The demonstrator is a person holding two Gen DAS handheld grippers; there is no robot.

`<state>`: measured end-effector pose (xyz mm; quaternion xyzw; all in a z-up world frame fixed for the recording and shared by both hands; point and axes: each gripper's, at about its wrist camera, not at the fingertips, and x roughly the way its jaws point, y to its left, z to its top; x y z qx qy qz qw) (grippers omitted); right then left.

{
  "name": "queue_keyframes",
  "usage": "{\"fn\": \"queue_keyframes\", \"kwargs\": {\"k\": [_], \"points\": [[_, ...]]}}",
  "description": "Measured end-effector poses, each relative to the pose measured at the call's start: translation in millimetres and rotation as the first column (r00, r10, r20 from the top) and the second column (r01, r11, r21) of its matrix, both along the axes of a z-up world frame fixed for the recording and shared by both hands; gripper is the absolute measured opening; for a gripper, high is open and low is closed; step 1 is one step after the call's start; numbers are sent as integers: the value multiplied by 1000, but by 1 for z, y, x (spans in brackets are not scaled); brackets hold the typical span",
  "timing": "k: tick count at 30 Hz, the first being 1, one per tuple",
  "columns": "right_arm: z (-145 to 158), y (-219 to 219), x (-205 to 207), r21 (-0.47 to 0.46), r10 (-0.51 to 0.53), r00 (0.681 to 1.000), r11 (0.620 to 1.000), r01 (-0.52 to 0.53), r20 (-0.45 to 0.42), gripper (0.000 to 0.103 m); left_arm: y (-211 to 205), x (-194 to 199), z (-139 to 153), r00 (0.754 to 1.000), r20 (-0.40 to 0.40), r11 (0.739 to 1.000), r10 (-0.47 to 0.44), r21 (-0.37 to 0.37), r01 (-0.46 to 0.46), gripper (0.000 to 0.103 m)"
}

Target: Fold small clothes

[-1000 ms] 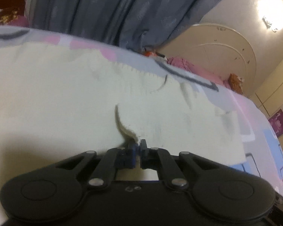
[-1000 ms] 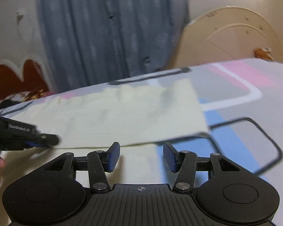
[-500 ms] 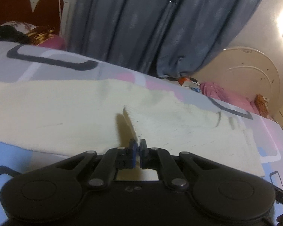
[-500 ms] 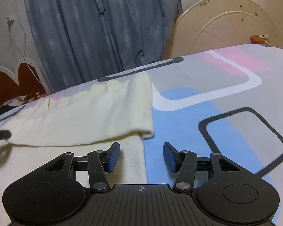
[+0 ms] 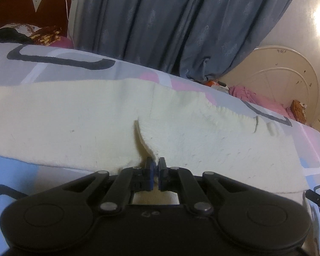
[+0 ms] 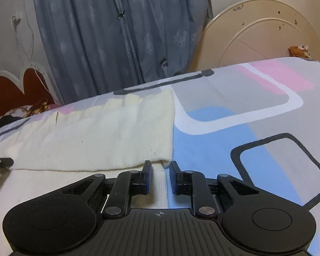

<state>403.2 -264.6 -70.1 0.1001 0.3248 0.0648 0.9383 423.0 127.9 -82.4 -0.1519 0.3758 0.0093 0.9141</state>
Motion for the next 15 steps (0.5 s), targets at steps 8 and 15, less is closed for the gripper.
{"fn": "queue_keyframes", "kwargs": {"k": [8,15], "points": [[6,5,8,-18,34,999,999,-34,13,19,2,-3,-2,999,16,998,-35,48,34,11],[13,-4,14,-24,50,998,999,-49,45,19,-10,-10,18,994,105,992,-41,120,29,20]]}}
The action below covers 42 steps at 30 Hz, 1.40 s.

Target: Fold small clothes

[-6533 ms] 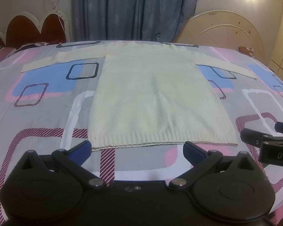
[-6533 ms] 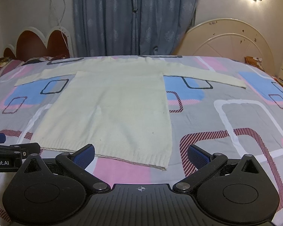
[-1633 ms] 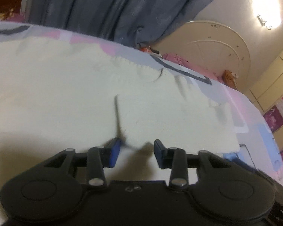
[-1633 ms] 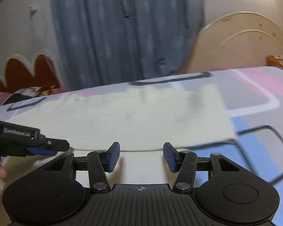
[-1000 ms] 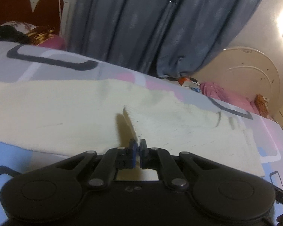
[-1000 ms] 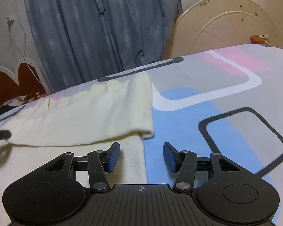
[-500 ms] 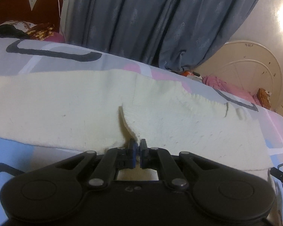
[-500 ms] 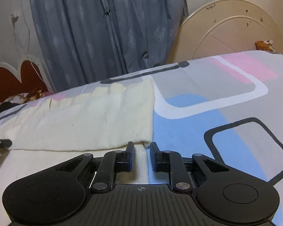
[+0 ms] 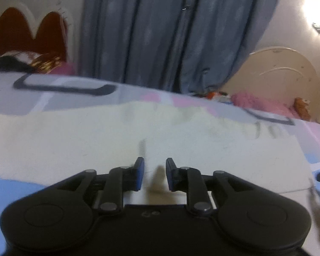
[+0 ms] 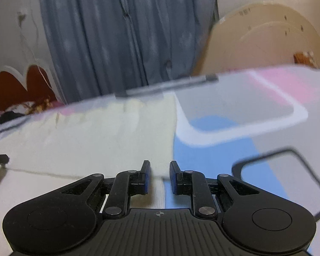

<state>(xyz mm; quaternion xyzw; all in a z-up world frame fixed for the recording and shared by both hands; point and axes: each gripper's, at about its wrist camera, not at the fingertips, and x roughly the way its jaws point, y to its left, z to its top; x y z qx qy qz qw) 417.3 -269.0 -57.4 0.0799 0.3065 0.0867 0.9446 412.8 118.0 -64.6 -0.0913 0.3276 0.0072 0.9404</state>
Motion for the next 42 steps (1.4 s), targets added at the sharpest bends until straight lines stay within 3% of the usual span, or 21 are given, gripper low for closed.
{"fn": "queue_keyframes", "kwargs": {"k": [3,5,8,12,14,16,18,19,21,25,33,37,40,42], "points": [[2,8,23,9,25,1000,1000,-25,-7,19,-32,14,2,996,23,996,-84,30,83,22],[1,21,42,8,62,998,998,-62,-4,19,-50,30,-5,992,-5,991,-127,35,127,28],[-5,44,66,-5,139,990,990,-139,-22,19,-68,49,-17,988,-30,988,-149,42,150,37],[-14,67,88,-63,279,960,958,-280,-18,19,-68,56,-24,986,-23,982,-163,93,164,41],[-18,44,104,-62,167,986,984,-168,-18,19,-53,52,-27,990,-20,982,-138,124,139,41],[-23,10,119,-30,27,999,999,-29,-45,19,-40,48,-27,992,-11,988,-123,94,123,41],[-26,-9,131,5,0,998,1000,0,-60,9,-39,49,-27,993,-12,989,-119,84,120,41],[-26,-8,132,-10,15,998,1000,-15,-57,9,-43,50,-27,993,-14,987,-120,102,121,41],[-24,-2,127,-56,42,998,997,-45,-47,9,-53,51,-22,993,-19,983,-118,138,119,42],[-16,-3,89,-50,91,995,994,-92,-35,9,-68,32,-16,985,-3,967,-172,190,170,58],[-22,2,10,-85,104,993,990,-109,-53,9,-52,-2,-25,992,-20,980,-124,155,125,58],[-11,6,5,-54,62,998,997,-63,-23,9,-54,4,-27,993,-17,979,-116,168,117,60],[-21,16,9,-25,54,994,998,-56,-91,9,-52,-3,-21,995,-5,981,-97,167,96,60],[-11,22,5,-54,52,995,997,-56,-81,9,-44,-15,-16,997,15,984,-80,163,77,60]]}}
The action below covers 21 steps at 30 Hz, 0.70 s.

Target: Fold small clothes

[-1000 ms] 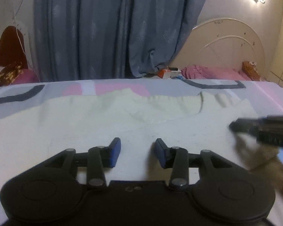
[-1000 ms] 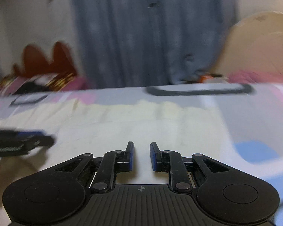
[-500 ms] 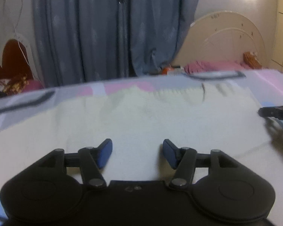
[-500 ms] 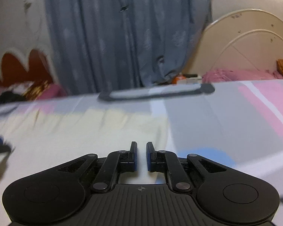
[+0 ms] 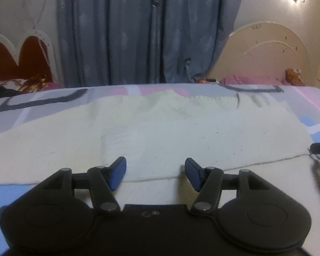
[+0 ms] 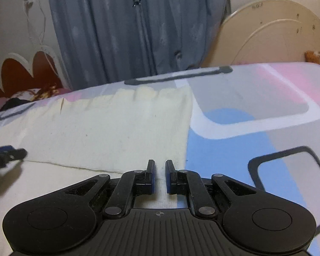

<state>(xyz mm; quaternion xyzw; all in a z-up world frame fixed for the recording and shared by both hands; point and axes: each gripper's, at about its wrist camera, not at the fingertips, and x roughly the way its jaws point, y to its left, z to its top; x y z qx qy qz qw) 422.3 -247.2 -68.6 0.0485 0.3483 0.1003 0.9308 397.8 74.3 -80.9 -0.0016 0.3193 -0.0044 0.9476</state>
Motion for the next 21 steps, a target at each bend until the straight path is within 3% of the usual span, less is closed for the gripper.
{"fn": "queue_keyframes", "kwargs": {"k": [6,10,12,15,17,19,21], "points": [[16,11,-12,46,16,1000,999,-16,2,10,76,-45,4,982,14,977,190,-105,-188,59],[13,29,-11,60,21,999,998,-18,-43,10,147,-72,8,930,25,919,367,-164,-358,59],[13,41,-9,70,17,999,997,-14,-51,10,187,-83,6,896,0,871,444,-236,-431,58],[12,54,-8,93,12,998,996,-7,-54,10,253,-98,-1,833,-66,749,549,-403,-526,49],[12,64,-8,96,11,998,995,-5,-59,10,283,-107,-8,794,-94,676,601,-470,-568,49],[13,73,-7,96,7,998,995,-1,-61,10,309,-114,-16,776,-101,601,623,-574,-557,46],[13,79,-6,95,-4,998,995,10,-61,10,327,-113,-20,769,-96,567,632,-619,-544,45]]}}
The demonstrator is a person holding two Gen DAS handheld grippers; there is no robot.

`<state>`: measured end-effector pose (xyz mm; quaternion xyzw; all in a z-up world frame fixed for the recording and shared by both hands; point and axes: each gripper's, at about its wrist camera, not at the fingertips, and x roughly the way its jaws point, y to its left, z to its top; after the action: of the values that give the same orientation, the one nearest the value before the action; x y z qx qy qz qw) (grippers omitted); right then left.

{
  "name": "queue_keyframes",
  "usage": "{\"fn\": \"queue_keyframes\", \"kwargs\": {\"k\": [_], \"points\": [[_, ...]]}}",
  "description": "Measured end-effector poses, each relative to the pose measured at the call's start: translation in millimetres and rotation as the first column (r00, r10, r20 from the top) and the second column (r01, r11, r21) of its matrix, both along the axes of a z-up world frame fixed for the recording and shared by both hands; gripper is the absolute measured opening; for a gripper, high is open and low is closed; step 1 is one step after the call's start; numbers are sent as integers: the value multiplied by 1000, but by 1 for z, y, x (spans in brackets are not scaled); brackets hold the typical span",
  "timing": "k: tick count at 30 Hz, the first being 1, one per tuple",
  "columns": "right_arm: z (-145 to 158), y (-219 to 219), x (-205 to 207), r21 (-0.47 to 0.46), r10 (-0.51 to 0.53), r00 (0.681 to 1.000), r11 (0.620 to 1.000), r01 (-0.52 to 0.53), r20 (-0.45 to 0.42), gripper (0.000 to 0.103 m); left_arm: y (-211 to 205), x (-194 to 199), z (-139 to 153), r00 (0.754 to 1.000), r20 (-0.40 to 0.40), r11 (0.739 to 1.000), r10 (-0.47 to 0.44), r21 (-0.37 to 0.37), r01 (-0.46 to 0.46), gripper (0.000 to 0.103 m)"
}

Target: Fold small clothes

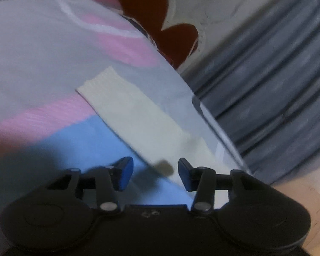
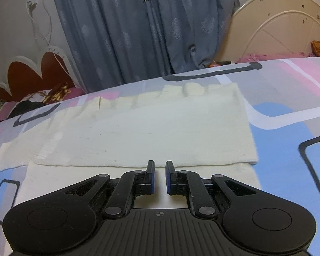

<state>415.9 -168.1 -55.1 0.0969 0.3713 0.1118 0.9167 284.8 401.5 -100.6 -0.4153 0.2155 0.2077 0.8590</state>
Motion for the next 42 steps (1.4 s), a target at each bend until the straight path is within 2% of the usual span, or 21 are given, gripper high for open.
{"fn": "queue_keyframes", "kwargs": {"k": [4,6,7,8,10,12,14,15,18,21,25,27,28,29,30,31,33,35,38,39,42], "points": [[1,6,1,5,-15,1000,1000,15,-8,10,15,11,-4,998,38,998,50,-46,-48,40],[1,10,0,0,-18,1000,1000,18,-9,10,18,12,-5,996,32,995,84,-55,-82,24],[1,11,-1,-1,-18,1000,1000,18,-10,10,19,10,-4,995,17,995,94,-38,-94,1],[0,13,-1,-2,-19,1000,1000,19,-12,10,18,11,-1,995,0,995,102,-15,-102,2],[0,14,-2,-3,-19,1000,1000,19,-12,10,7,16,16,998,26,995,60,85,-62,2],[0,14,-2,1,-22,1000,1000,22,-6,10,-27,31,42,994,58,969,-89,237,73,2],[0,16,-1,7,-27,1000,1000,27,-1,10,-78,52,64,964,46,903,-261,365,228,2],[0,16,-1,11,-30,1000,999,30,2,10,-107,65,71,937,30,862,-349,402,309,2],[1,17,1,22,-35,999,999,35,4,10,-182,93,77,859,-31,755,-511,462,466,2],[3,15,0,24,-37,999,999,37,5,10,-256,122,68,779,-120,660,-616,460,593,2],[8,2,2,66,-64,998,996,64,1,10,-327,145,47,685,-248,546,-685,447,708,3],[9,-1,4,112,-46,999,993,47,-9,10,-353,148,30,619,-320,493,-717,395,775,12],[10,0,6,130,-27,999,991,29,-18,10,-355,146,25,609,-331,482,-721,393,783,27],[11,3,7,134,-15,1000,991,17,-20,27,-356,139,24,610,-315,469,-727,421,777,41],[13,5,7,133,-9,1000,991,10,-7,75,-355,130,26,619,-299,467,-726,448,763,50],[15,8,4,136,-4,1000,991,0,26,88,-350,121,30,637,-283,474,-717,471,744,57],[17,14,4,169,58,997,983,-67,55,85,-334,107,36,671,-274,498,-689,493,713,55],[14,22,9,201,79,996,976,-85,37,52,-308,88,37,714,-270,541,-646,498,678,54],[8,41,15,187,115,992,975,-121,42,50,-281,66,40,780,-290,581,-555,536,612,52],[7,51,15,162,144,988,975,-152,56,50,-275,62,40,792,-301,590,-531,540,600,52],[5,88,12,54,244,965,967,-250,97,51,-258,75,38,804,-340,623,-488,510,593,48]]}}
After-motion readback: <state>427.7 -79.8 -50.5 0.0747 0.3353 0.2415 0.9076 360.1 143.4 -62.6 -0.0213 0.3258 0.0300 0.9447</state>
